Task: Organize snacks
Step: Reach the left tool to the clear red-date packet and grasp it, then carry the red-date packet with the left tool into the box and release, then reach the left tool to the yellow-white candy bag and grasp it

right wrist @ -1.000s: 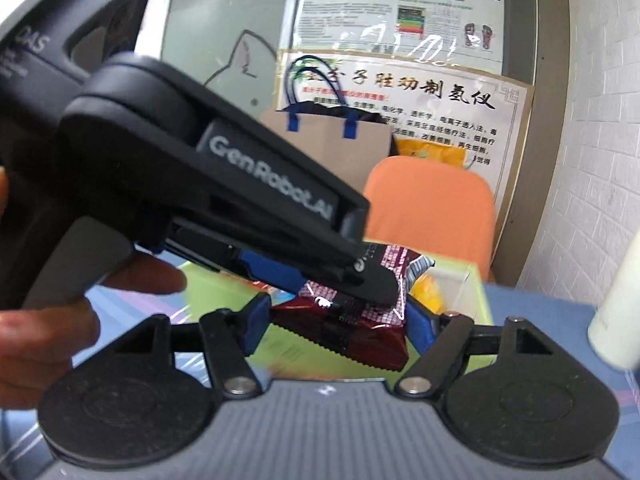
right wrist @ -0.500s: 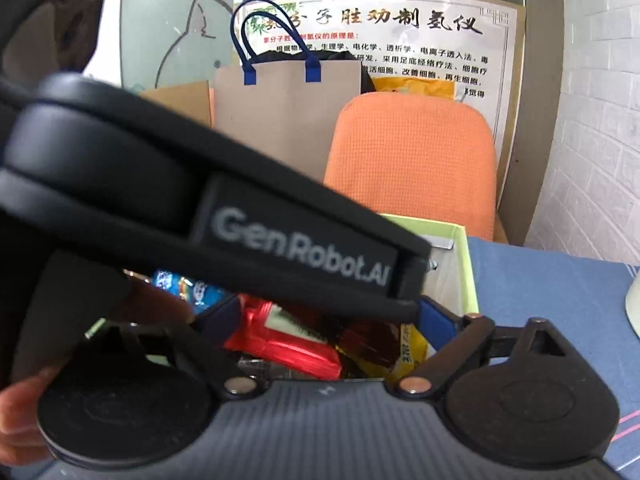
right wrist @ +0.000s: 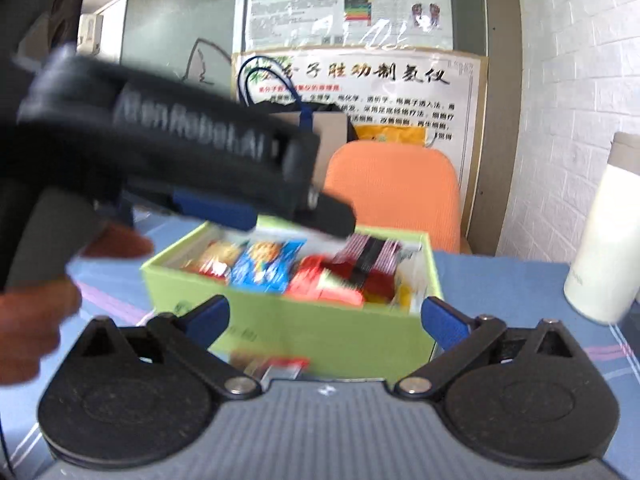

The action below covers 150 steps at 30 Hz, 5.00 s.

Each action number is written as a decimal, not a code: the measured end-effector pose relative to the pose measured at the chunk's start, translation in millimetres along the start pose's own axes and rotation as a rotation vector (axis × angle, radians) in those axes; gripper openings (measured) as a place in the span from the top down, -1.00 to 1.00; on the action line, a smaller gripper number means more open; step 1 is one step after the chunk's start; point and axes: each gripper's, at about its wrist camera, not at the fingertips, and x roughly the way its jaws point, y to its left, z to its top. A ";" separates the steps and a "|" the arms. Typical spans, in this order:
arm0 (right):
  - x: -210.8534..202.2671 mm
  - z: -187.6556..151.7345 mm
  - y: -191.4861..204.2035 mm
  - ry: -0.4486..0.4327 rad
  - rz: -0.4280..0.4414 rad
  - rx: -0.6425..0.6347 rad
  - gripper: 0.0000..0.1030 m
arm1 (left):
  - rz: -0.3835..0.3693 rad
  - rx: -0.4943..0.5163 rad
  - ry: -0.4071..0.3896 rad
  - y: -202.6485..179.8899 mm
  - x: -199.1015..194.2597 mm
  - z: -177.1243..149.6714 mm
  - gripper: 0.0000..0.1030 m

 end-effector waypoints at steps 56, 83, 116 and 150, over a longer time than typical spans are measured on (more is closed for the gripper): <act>-47.0 -93.2 97.2 0.212 0.185 -0.093 -0.60 | -0.021 -0.252 0.258 53.6 -30.6 -140.0 0.50; 97.8 32.6 32.7 0.119 0.183 -0.156 -0.84 | 0.012 -0.306 0.132 126.8 111.3 37.0 0.14; -41.5 -85.8 -73.0 0.194 0.037 0.063 -0.88 | -0.189 -0.317 0.376 -22.0 125.8 -76.6 -0.24; -66.9 -87.1 80.5 0.219 0.133 -0.063 -0.39 | -0.140 -0.334 0.285 53.4 -16.9 -135.8 0.60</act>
